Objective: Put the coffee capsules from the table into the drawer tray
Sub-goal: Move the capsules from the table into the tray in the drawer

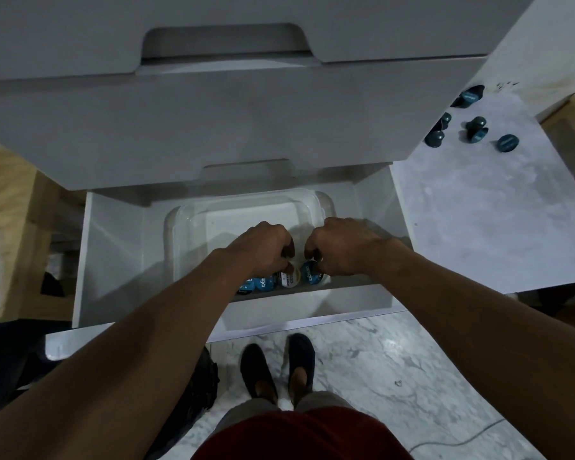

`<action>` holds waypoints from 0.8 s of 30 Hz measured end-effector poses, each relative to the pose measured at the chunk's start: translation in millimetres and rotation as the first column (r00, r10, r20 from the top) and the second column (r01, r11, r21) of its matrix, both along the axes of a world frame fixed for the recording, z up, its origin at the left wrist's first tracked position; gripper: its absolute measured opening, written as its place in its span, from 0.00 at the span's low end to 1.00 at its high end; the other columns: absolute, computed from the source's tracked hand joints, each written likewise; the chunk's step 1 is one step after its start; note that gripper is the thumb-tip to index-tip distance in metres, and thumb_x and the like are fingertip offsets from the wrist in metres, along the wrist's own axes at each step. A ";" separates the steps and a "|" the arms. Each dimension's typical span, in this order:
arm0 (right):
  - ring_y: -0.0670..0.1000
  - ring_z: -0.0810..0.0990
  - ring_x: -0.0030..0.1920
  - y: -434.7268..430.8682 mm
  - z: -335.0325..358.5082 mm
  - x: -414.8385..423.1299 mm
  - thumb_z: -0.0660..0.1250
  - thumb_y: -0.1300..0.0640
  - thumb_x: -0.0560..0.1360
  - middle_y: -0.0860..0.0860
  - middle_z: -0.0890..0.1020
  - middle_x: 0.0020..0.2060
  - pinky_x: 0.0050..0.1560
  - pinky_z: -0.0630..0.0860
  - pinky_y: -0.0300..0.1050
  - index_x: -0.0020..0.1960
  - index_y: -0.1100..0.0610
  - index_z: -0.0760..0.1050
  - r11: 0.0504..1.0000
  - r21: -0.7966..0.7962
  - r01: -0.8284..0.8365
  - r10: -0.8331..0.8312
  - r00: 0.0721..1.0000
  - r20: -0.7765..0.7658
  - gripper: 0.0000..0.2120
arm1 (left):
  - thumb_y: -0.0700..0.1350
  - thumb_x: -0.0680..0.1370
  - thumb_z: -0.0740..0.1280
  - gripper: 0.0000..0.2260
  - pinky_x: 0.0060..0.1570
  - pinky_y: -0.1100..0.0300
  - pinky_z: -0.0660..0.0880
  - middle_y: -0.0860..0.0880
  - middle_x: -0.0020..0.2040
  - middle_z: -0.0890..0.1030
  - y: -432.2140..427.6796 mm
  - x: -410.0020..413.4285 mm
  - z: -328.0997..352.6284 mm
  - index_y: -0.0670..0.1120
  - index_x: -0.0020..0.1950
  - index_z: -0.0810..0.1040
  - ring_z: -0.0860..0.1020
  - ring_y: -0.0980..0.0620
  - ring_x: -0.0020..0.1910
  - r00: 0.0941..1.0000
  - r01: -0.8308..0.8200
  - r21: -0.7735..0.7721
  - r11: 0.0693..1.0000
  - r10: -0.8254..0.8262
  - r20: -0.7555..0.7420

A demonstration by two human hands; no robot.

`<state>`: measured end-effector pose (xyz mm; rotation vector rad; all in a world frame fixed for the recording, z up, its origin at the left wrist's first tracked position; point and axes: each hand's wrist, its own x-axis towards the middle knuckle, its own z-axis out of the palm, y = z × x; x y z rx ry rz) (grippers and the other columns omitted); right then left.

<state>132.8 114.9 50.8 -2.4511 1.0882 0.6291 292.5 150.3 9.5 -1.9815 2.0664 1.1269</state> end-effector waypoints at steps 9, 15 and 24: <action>0.56 0.78 0.55 1.0 7.1 -2.0 0.60 0.52 0.79 0.55 0.79 0.58 0.45 0.65 0.43 0.63 0.55 0.74 0.963 -0.177 0.204 -0.162 0.960 0.227 0.15 | 0.48 0.76 0.68 0.17 0.57 0.54 0.72 0.42 0.61 0.77 15.8 10.3 18.5 0.46 0.64 0.76 0.76 0.44 0.59 0.954 -0.227 -0.307 0.924 0.274 0.119; 0.57 0.78 0.53 13.2 12.7 -8.1 0.61 0.54 0.78 0.56 0.79 0.55 0.45 0.68 0.43 0.61 0.60 0.74 0.907 -0.287 0.309 -0.206 0.919 0.338 0.15 | 0.50 0.77 0.65 0.15 0.56 0.53 0.72 0.45 0.58 0.80 40.4 13.5 40.4 0.46 0.62 0.77 0.78 0.45 0.57 0.889 -0.328 -0.465 0.823 0.435 0.142; 0.60 0.79 0.51 52.8 50.3 -54.8 0.64 0.56 0.75 0.59 0.79 0.53 0.52 0.75 0.48 0.57 0.62 0.77 0.762 -0.329 0.558 -0.351 0.783 0.514 0.14 | 0.48 0.77 0.64 0.12 0.51 0.53 0.73 0.46 0.53 0.80 58.9 -24.2 95.4 0.46 0.57 0.78 0.77 0.45 0.53 0.943 -0.194 -0.648 0.737 0.322 0.084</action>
